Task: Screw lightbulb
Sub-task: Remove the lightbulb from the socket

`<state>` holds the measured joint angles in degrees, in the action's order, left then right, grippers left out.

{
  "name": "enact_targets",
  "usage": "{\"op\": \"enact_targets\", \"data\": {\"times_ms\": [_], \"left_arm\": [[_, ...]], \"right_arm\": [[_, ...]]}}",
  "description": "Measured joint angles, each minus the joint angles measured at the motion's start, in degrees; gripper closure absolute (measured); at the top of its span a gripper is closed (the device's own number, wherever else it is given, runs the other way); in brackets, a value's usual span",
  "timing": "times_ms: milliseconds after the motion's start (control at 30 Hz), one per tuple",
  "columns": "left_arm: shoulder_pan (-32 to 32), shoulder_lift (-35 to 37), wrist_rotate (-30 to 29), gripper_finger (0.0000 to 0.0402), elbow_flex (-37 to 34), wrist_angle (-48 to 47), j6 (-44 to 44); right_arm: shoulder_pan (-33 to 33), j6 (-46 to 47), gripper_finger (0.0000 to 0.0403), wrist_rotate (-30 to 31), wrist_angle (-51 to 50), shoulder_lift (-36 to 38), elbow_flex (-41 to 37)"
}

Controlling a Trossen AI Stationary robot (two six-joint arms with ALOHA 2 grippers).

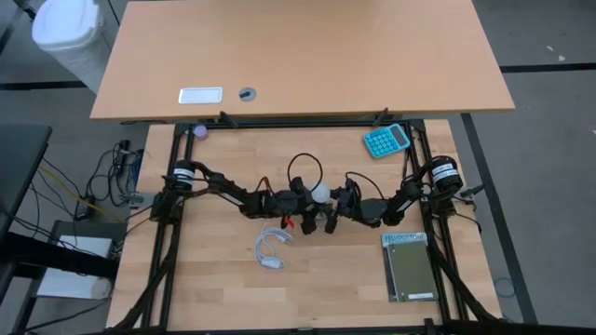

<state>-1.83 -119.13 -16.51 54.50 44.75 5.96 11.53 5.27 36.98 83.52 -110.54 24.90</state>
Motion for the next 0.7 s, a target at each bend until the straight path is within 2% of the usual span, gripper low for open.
{"op": "enact_targets", "data": {"times_ms": [300, 500, 700], "left_arm": [[1.34, 0.00, 11.89, 0.0207, -0.26, -0.55, -4.51], [2.66, 0.00, 23.52, 0.0207, -0.28, -0.04, -7.96], [3.85, 0.00, 36.33, 0.0207, -0.15, 1.37, -11.65]], "right_arm": [[-0.95, 1.06, 0.0228, -9.15, 1.44, 0.04, -2.09], [-2.84, 0.44, 0.0229, -22.53, 5.21, 0.03, -4.09], [-5.97, -2.08, 0.0229, -40.88, 6.00, 0.04, -2.61]]}}
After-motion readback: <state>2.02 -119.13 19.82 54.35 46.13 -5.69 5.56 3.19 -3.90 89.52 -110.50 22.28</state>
